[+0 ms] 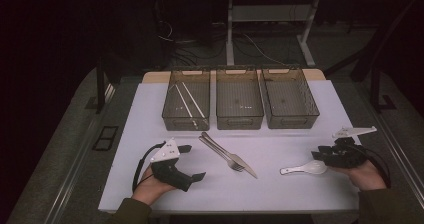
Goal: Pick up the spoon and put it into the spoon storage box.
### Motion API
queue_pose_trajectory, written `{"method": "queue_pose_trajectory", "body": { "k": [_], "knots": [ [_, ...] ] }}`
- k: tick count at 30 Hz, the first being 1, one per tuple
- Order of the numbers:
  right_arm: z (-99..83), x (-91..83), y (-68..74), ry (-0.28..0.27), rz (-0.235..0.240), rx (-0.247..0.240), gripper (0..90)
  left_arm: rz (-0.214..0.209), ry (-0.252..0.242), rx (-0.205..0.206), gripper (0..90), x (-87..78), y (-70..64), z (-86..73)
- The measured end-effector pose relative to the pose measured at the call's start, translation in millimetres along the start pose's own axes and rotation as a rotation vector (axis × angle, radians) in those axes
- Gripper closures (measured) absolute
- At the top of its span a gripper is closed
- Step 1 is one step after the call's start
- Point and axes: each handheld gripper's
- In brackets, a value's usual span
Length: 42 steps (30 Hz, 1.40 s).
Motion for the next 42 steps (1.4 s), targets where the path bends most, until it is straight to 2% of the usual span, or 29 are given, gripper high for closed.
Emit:
{"method": "queue_pose_trajectory", "body": {
  "k": [6,14,20,27,34,36,42],
  "knots": [
    [-10.5,-2.8,1.6,0.005,0.016,0.006,54.2,-0.001,0.000,0.000,0.0,0.3,-0.3,0.0],
    [-19.4,-1.8,1.5,0.026,0.038,0.013,51.8,0.001,0.001,-0.001,0.0,0.1,0.0,-0.1],
    [-24.6,-1.6,1.4,0.050,0.055,0.027,51.7,0.002,0.001,-0.003,0.0,0.1,0.2,-0.3],
    [-27.9,1.3,4.3,0.075,0.069,0.014,52.8,0.003,0.001,-0.003,0.0,0.0,0.2,-0.3],
    [-28.0,2.5,7.9,0.107,0.056,-0.022,58.8,0.003,0.003,-0.005,0.0,-0.1,0.2,-0.5],
    [-27.9,2.5,8.2,0.111,0.078,-0.028,64.3,0.003,0.003,-0.005,0.0,0.0,0.2,-0.6],
    [-28.9,0.6,6.4,0.123,0.112,-0.031,70.0,0.002,0.010,-0.003,0.0,0.3,0.7,-1.3]
  ]
}}
Point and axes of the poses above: each handheld gripper's, and its own axes: x roughly forward along the jaws, z roughly out of its top, y roughly to its left, and after that the axes turned 10 degrees about z, right-handed
